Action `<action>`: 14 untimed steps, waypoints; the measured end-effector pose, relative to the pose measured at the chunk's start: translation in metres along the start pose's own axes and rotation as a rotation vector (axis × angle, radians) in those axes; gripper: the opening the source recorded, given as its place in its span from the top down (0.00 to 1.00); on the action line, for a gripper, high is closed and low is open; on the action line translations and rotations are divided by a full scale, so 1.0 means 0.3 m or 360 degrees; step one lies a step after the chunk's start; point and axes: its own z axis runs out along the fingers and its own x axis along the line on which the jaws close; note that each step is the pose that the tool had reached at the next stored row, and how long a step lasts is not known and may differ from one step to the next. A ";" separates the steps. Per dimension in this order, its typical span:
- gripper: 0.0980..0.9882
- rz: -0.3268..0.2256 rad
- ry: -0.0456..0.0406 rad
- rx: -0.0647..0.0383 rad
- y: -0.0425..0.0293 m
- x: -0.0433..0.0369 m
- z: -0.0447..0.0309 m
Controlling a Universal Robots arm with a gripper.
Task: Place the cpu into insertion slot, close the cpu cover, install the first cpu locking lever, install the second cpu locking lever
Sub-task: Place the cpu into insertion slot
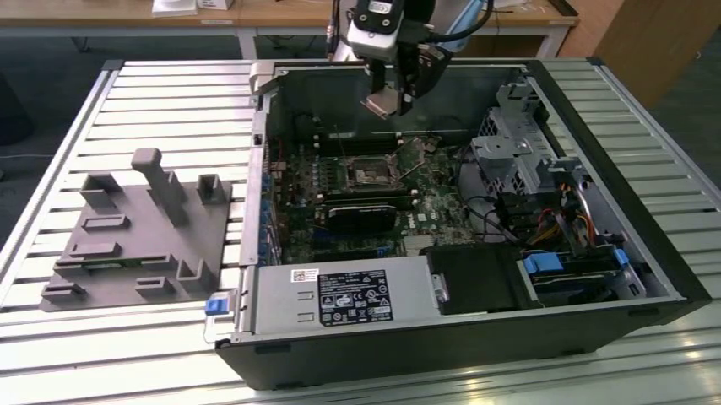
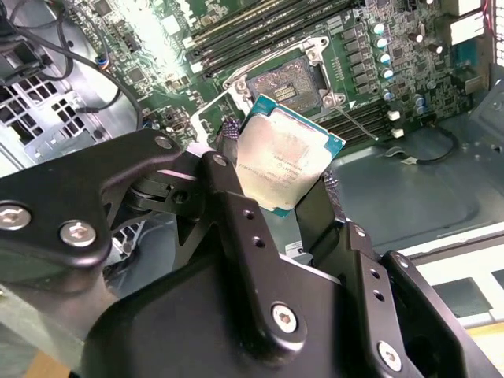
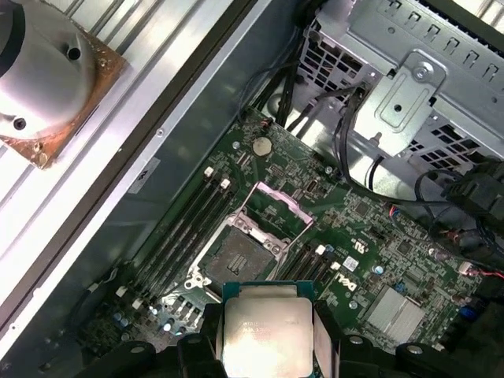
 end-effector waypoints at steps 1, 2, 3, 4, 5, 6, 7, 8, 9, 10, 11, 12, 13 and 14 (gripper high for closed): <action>0.50 0.0009 -0.0001 0.0000 0.000 0.000 0.001; 0.50 0.0018 -0.0001 0.0000 0.000 0.000 0.002; 0.50 0.0026 -0.0002 -0.0001 0.000 0.000 0.002; 0.50 0.0035 -0.0003 -0.0001 -0.001 0.000 0.003; 0.50 0.0044 -0.0004 -0.0001 -0.001 0.000 0.004; 0.50 0.0052 -0.0004 -0.0001 -0.001 0.000 0.005; 0.50 0.0061 -0.0005 -0.0001 -0.001 0.000 0.005; 0.50 0.0069 -0.0006 -0.0001 -0.001 0.000 0.006; 0.50 0.0079 -0.0007 -0.0002 -0.001 0.000 0.007; 0.50 0.0088 -0.0008 -0.0002 -0.002 0.001 0.008; 0.50 0.0098 -0.0009 -0.0002 -0.002 0.001 0.009; 0.50 0.0108 -0.0009 -0.0002 -0.002 0.001 0.010; 0.50 0.0120 -0.0011 -0.0002 -0.003 0.001 0.010; 0.50 0.0131 -0.0012 -0.0003 -0.003 0.001 0.011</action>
